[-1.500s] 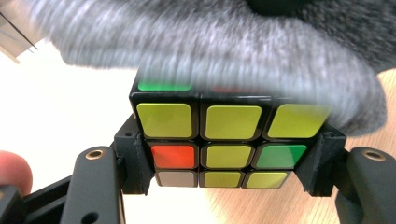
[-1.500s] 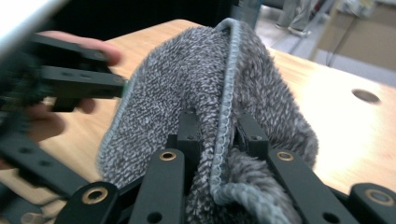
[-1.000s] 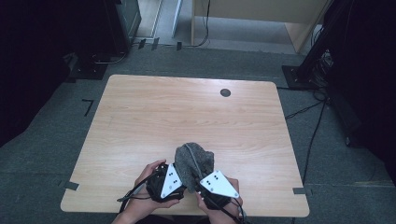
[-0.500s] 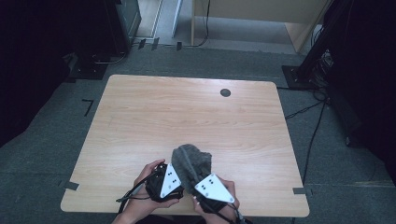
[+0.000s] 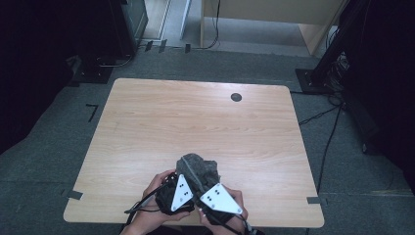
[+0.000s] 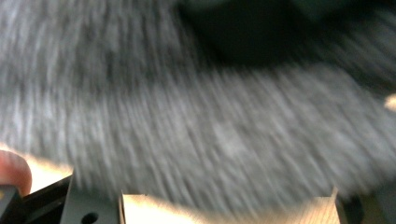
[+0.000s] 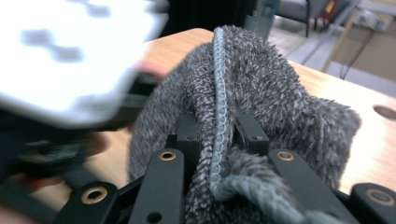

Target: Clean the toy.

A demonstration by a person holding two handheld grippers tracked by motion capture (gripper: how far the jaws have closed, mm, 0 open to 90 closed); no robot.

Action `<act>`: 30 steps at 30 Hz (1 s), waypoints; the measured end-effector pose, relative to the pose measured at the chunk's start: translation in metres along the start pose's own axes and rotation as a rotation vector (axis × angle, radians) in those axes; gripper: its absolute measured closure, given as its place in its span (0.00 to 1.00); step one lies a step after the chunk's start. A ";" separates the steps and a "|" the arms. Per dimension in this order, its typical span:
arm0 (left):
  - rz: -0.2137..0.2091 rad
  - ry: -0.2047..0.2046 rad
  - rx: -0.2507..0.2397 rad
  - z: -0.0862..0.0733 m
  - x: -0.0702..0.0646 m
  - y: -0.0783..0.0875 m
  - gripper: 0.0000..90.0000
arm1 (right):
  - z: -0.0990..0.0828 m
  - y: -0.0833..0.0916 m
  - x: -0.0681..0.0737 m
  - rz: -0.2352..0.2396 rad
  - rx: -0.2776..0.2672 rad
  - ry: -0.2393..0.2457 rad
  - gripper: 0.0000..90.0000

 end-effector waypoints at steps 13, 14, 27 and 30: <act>0.016 0.017 0.002 -0.001 0.005 0.001 0.38 | -0.003 0.001 -0.010 -0.016 0.016 -0.036 0.84; 0.016 0.017 0.002 -0.001 0.005 0.001 0.38 | -0.005 0.001 -0.012 -0.017 0.019 -0.045 0.84; 0.007 0.048 -0.004 -0.001 0.007 0.002 0.38 | -0.004 0.005 -0.004 0.008 0.023 -0.040 0.84; -0.003 0.055 -0.009 0.000 0.002 0.001 0.38 | 0.001 0.005 0.014 0.036 0.012 0.013 0.84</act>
Point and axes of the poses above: each handheld gripper's, and its own axes: y roughly backward along the jaws, z roughly out of its top, x roughly to its left, the point moved 8 cm from there along -y, roughly forward along the jaws, and after that the axes turned 7 degrees about x, right-handed, at the moved point
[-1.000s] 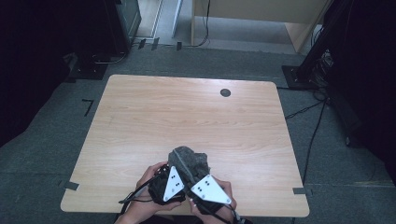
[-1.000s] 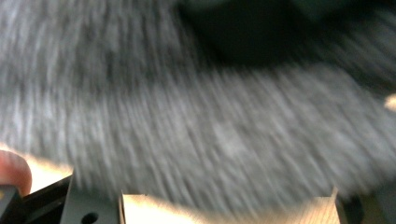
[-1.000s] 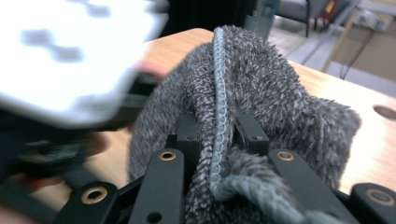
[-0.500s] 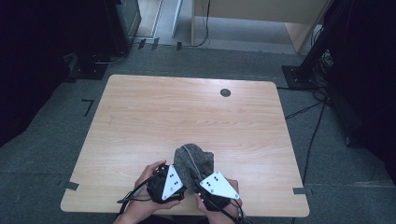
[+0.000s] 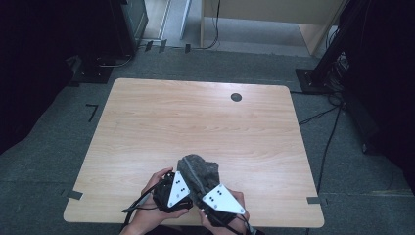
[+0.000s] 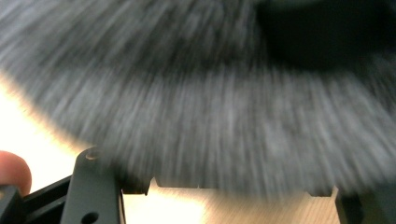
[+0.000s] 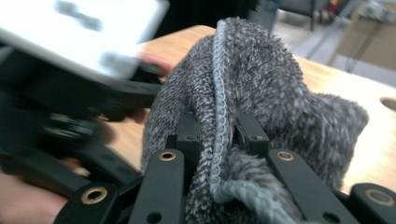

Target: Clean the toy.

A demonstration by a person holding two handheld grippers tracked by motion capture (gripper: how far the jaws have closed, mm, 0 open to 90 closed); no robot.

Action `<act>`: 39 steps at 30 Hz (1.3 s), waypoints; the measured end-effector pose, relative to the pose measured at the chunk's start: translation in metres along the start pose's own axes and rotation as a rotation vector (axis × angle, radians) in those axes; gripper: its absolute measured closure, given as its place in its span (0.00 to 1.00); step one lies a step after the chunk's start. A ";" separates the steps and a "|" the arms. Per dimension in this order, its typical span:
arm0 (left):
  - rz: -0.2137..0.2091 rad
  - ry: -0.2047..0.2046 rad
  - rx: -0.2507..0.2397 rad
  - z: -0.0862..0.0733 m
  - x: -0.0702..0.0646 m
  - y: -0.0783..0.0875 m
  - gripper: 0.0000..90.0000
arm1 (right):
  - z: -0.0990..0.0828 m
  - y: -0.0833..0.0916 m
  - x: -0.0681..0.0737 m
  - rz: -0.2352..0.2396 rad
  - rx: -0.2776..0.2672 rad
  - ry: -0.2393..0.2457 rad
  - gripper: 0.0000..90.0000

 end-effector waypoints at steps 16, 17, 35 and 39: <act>0.003 -0.028 -0.031 0.006 -0.012 0.002 0.38 | 0.004 0.003 -0.013 0.011 0.006 -0.020 0.84; 0.004 -0.023 -0.032 0.007 -0.011 0.002 0.38 | 0.001 0.006 -0.031 -0.011 0.012 -0.079 0.84; 0.013 0.001 -0.056 0.003 -0.007 0.003 0.38 | 0.003 0.006 0.004 0.019 0.030 0.041 0.85; 0.014 -0.025 -0.068 0.006 -0.011 0.004 0.38 | 0.007 0.007 -0.006 0.015 0.017 0.026 0.85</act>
Point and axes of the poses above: each handheld gripper's, and its own axes: y roughly backward along the jaws, z roughly out of its top, x roughly to its left, the point moved 8 cm from there along -y, roughly forward along the jaws, and after that the axes turned 7 degrees about x, right-handed, at the moved point
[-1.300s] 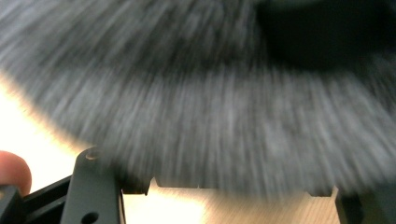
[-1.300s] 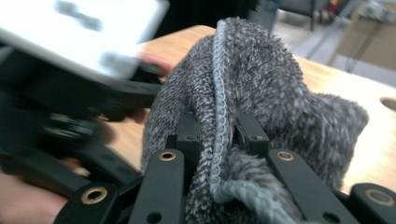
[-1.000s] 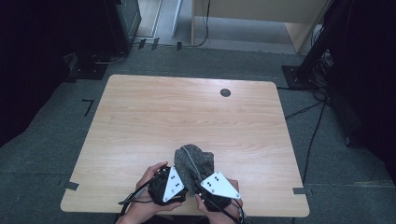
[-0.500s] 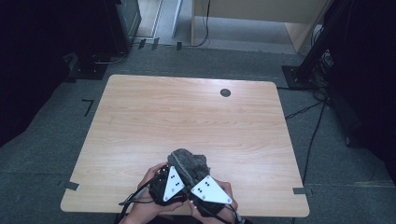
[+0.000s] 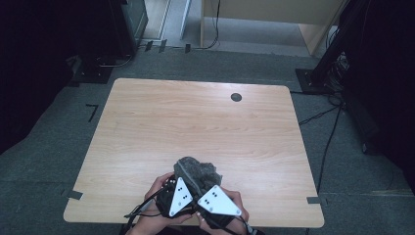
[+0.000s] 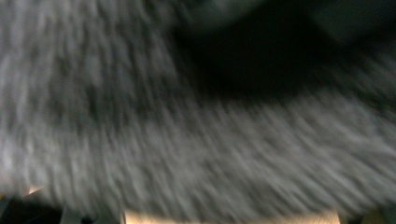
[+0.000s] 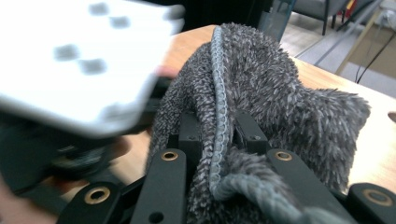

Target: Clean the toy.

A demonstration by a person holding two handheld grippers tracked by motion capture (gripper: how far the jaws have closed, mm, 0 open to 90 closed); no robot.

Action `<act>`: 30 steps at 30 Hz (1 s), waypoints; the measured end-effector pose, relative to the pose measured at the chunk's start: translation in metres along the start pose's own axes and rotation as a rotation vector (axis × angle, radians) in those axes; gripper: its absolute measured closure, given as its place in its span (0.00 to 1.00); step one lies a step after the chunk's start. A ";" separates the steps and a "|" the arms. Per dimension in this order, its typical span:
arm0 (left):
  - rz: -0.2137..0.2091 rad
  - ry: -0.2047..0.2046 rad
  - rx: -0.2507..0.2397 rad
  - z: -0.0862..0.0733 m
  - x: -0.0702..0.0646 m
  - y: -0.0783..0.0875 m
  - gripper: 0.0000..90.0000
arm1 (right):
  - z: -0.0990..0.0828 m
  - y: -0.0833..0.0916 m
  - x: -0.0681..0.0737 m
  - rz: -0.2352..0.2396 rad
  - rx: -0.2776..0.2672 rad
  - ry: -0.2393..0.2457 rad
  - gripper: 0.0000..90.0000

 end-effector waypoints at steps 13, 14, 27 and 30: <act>-0.077 0.048 -0.008 -0.002 -0.001 -0.004 0.38 | -0.006 -0.001 -0.016 -0.025 0.021 -0.040 0.87; -0.082 0.050 -0.009 -0.002 0.000 -0.004 0.38 | -0.008 0.000 -0.022 -0.033 0.026 -0.065 0.87; -0.066 0.058 -0.033 -0.001 0.009 0.004 0.38 | -0.009 0.005 -0.030 -0.055 0.032 -0.082 0.87; -0.066 0.058 -0.033 -0.002 0.008 0.003 0.38 | -0.004 0.005 -0.015 -0.055 0.020 -0.020 0.87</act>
Point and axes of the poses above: each handheld gripper's, and its own axes: y roughly backward along the jaws, z roughly out of its top, x roughly to its left, the point moved 8 cm from there along -y, roughly forward along the jaws, and after that the axes turned 7 degrees about x, right-handed, at the moved point
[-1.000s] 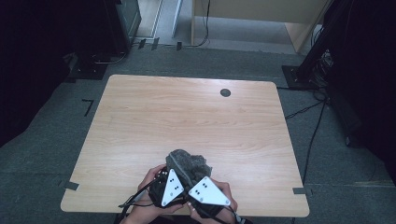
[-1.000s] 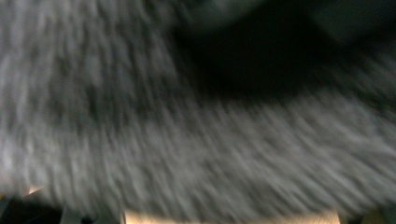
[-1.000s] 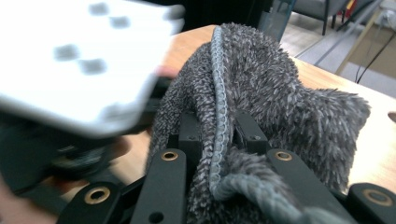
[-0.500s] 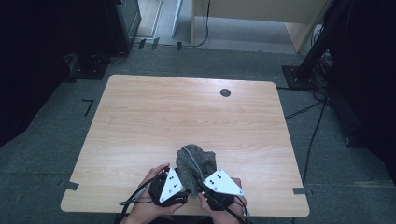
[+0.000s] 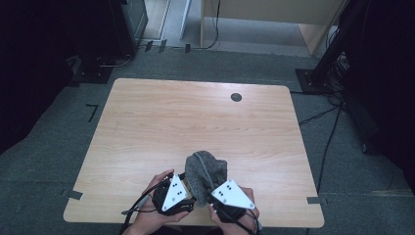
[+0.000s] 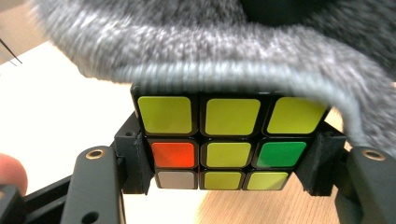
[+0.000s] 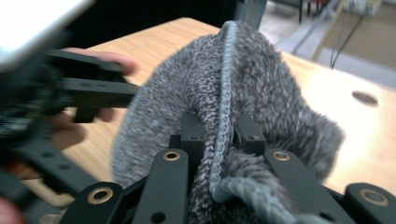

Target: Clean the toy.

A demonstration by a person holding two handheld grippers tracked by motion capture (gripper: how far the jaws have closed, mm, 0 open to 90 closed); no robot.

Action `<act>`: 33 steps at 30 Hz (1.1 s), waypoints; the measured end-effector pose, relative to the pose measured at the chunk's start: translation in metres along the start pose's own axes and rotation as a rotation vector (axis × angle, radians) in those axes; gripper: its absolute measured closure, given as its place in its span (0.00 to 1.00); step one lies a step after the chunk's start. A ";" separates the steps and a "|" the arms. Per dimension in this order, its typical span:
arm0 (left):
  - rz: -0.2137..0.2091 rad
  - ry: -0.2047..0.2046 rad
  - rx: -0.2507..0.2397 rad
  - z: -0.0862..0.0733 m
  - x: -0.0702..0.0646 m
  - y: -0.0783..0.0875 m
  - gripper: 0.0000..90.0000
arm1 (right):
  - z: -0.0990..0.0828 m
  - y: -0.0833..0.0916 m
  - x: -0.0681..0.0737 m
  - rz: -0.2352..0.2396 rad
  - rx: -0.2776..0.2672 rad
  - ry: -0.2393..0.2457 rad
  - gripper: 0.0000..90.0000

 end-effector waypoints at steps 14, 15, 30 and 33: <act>0.014 -0.004 0.012 -0.002 0.001 -0.002 0.38 | 0.002 -0.003 0.018 0.065 -0.005 0.035 0.87; 0.020 -0.007 0.014 -0.002 0.002 -0.002 0.38 | 0.002 -0.003 0.018 0.065 -0.005 0.035 0.87; -0.162 0.059 -0.265 0.011 0.018 0.034 0.38 | -0.007 -0.008 -0.022 0.180 -0.059 -0.114 0.86; -0.174 0.050 -0.267 0.011 0.017 0.034 0.38 | -0.008 -0.010 -0.024 0.196 -0.045 -0.112 0.86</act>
Point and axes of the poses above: each handheld gripper's, and its own axes: y roughly backward along the jaws, z roughly out of its top, x roughly to its left, the point moved 8 cm from there along -y, roughly forward along the jaws, and after that the axes turned 7 degrees about x, right-handed, at the moved point
